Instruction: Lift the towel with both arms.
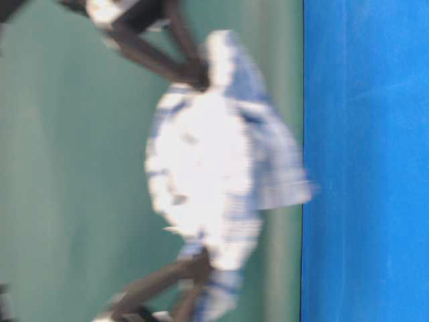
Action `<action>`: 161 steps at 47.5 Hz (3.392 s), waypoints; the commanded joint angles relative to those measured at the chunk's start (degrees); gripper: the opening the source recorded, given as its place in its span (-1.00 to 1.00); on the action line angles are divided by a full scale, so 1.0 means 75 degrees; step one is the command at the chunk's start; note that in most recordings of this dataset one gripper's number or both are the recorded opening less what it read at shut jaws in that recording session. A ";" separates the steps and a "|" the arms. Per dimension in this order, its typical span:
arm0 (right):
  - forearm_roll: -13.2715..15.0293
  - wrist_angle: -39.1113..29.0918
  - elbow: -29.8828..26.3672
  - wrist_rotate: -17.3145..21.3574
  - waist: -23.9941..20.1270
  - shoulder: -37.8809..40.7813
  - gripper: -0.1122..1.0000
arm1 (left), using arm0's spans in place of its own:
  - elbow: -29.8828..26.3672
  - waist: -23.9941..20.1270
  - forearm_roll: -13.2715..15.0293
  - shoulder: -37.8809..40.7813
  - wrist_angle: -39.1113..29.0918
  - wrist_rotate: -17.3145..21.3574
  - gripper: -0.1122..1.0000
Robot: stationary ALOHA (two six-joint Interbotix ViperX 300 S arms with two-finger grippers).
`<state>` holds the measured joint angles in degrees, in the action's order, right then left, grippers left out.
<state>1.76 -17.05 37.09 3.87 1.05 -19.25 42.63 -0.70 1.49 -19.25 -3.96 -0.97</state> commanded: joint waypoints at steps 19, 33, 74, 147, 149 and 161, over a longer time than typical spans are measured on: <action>0.0551 -0.1723 -0.2496 -0.0047 0.0023 -0.1066 -0.61 | -0.2367 -0.0035 -0.0023 -0.1734 -0.2191 0.0129 -0.72; 0.0809 -0.2215 -0.3480 -0.0094 0.0023 -0.1102 -0.61 | -0.3258 -0.0035 -0.0023 -0.1793 -0.2520 0.0738 -0.72; 0.1090 -0.2227 -0.3434 -0.0164 0.0023 -0.0926 0.36 | -0.2941 -0.0012 -0.0023 -0.1770 -0.2449 0.0727 0.84; 0.0656 0.1453 0.0270 0.2098 -0.0375 0.3773 0.36 | 0.1336 0.0750 0.0012 0.2930 0.1852 -0.0070 0.84; 0.0645 0.1453 0.0223 0.2098 -0.0375 0.3867 0.35 | 0.1336 0.0750 0.0012 0.2965 0.1840 -0.0070 0.84; 0.0715 0.1465 0.0012 0.2063 -0.0375 0.4090 0.01 | 0.1277 0.0750 0.0023 0.2988 0.1711 -0.0293 0.46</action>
<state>6.86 -5.89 37.79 19.42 -1.67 11.16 52.91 5.01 1.49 3.25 9.23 -2.81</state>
